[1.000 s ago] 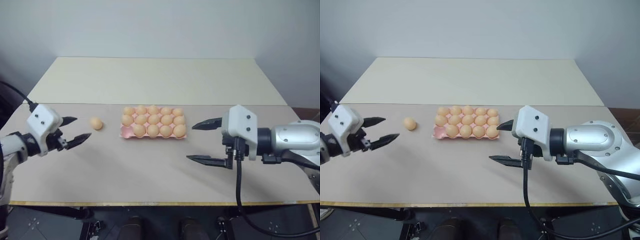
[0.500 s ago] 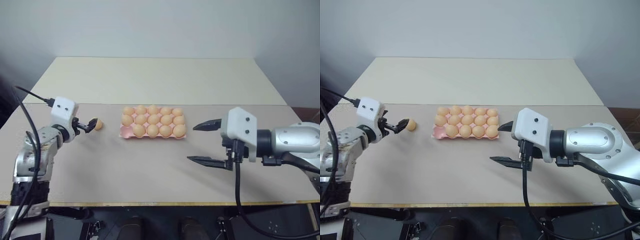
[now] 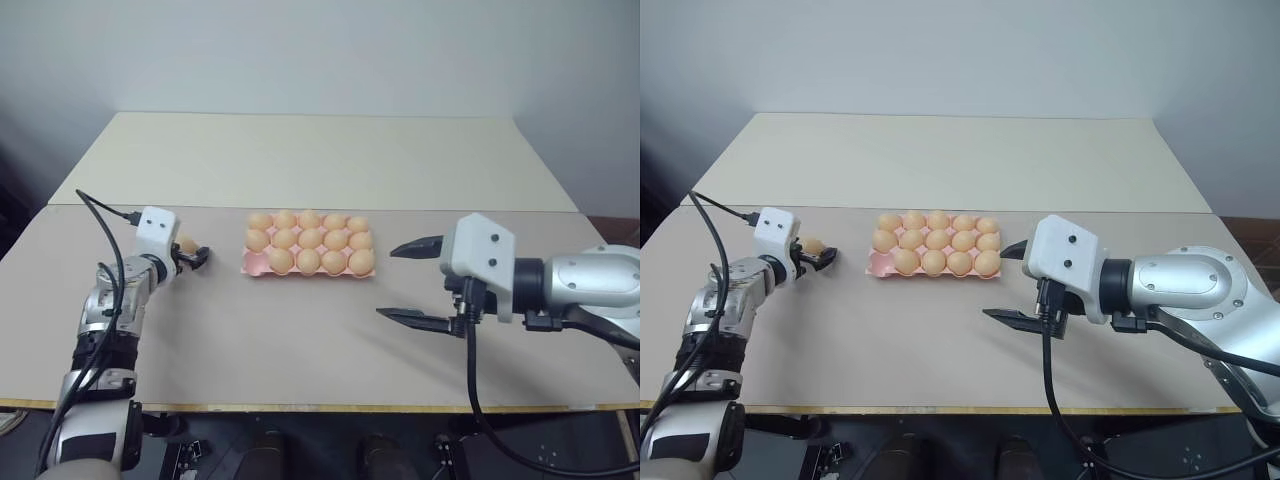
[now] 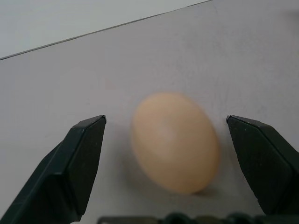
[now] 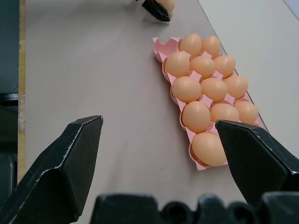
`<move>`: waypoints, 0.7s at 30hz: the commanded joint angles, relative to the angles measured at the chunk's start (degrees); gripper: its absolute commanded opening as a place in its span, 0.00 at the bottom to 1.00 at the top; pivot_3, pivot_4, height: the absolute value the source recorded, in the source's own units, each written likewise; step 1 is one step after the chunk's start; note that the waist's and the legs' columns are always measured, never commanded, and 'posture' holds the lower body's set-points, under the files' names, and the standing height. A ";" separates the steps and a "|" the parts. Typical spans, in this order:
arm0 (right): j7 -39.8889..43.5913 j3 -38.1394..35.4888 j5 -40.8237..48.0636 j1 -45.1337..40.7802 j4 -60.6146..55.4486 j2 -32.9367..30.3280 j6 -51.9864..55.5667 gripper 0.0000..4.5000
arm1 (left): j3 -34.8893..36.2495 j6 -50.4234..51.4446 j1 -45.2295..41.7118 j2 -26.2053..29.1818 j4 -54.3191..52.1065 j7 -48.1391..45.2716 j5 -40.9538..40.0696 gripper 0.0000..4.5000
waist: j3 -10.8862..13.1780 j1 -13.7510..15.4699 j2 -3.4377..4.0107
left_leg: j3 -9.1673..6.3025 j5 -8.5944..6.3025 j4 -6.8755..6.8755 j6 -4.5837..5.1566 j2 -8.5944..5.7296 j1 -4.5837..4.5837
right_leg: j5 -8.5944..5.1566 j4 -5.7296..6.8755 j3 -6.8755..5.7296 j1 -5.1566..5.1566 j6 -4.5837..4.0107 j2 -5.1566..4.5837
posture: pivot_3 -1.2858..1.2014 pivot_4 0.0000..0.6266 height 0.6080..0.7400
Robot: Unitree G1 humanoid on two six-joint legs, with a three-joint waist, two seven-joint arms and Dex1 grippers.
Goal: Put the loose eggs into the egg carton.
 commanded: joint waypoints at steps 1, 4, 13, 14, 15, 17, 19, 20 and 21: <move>-0.91 -2.07 0.06 0.03 -1.58 -0.62 0.32 1.00 | -0.07 -2.48 -2.35 0.04 2.28 0.34 1.06 0.91 | 0.00 0.01 0.00 | 0.00 0.00 0.00 0.00 0.00 0.01 | 0.00 0.01 0.00 0.00 0.00 0.00 | 0.52 0.24 1.00; -1.12 -2.33 0.15 0.07 -1.68 -0.74 0.61 1.00 | -0.32 -2.64 -2.78 0.43 2.87 0.14 1.36 0.73 | 0.00 -0.10 0.00 | 0.00 0.00 0.00 0.00 0.00 0.02 | 0.00 0.01 0.01 0.00 0.00 0.01 | 0.52 0.24 1.00; -1.63 -1.61 -0.40 0.04 -1.44 -0.35 -0.03 1.00 | 0.67 -5.99 -0.42 2.31 -2.65 -1.59 1.48 0.42 | 0.00 -0.07 0.00 | 0.00 0.00 0.00 0.00 0.01 0.02 | 0.00 0.01 0.00 0.00 0.00 0.01 | 0.52 0.24 1.00; -1.65 -1.42 -0.56 -0.03 -1.34 -0.26 -0.14 1.00 | 1.37 -8.16 0.31 1.89 -4.57 -3.22 -0.03 0.42 | 0.00 -0.07 0.00 | -0.01 0.00 0.00 0.00 0.01 0.01 | 0.00 0.01 0.01 0.00 0.00 0.00 | 0.52 0.24 1.00; -1.65 -1.24 -0.72 -0.06 -1.27 -0.19 -0.28 1.00 | 2.30 -10.12 1.24 1.18 -7.10 -5.46 -2.27 0.42 | 0.00 -0.06 0.00 | 0.00 0.00 0.00 0.00 0.01 0.01 | 0.00 0.01 0.01 0.00 0.00 -0.01 | 0.52 0.24 1.00; -1.64 -0.88 -1.11 -0.21 -1.17 -0.07 -0.56 1.00 | 3.12 -14.14 3.29 0.18 -10.77 -10.62 -6.00 0.42 | 0.00 0.02 0.00 | 0.00 0.00 0.01 -0.01 0.02 -0.02 | 0.00 0.01 0.01 0.00 0.00 -0.02 | 0.52 0.24 1.00; -1.67 -0.63 -1.39 -0.51 -1.29 -0.01 -0.69 1.00 | 2.81 -17.89 5.23 -0.16 -12.78 -14.72 -7.51 0.42 | 0.00 0.17 0.00 | 0.01 0.01 0.01 -0.01 0.01 -0.01 | 0.00 -0.01 0.01 0.01 0.00 -0.06 | 0.52 0.24 1.00; -1.63 -0.38 -1.75 -0.91 -1.57 -0.21 -0.76 1.00 | 2.30 -17.14 5.78 0.03 -13.68 -16.43 -8.21 0.42 | 0.00 0.18 0.00 | 0.01 0.01 0.01 -0.01 0.01 0.00 | 0.00 -0.02 0.01 0.01 0.00 -0.06 | 0.52 0.24 1.00; -1.62 -0.38 -1.74 -1.47 -1.87 -0.33 -0.55 1.00 | 1.35 -17.06 6.22 0.53 -14.28 -18.06 -8.07 0.42 | 0.00 0.17 0.00 | 0.02 0.01 0.01 -0.02 0.01 0.01 | 0.00 -0.01 0.02 0.01 0.00 -0.05 | 0.52 0.24 1.00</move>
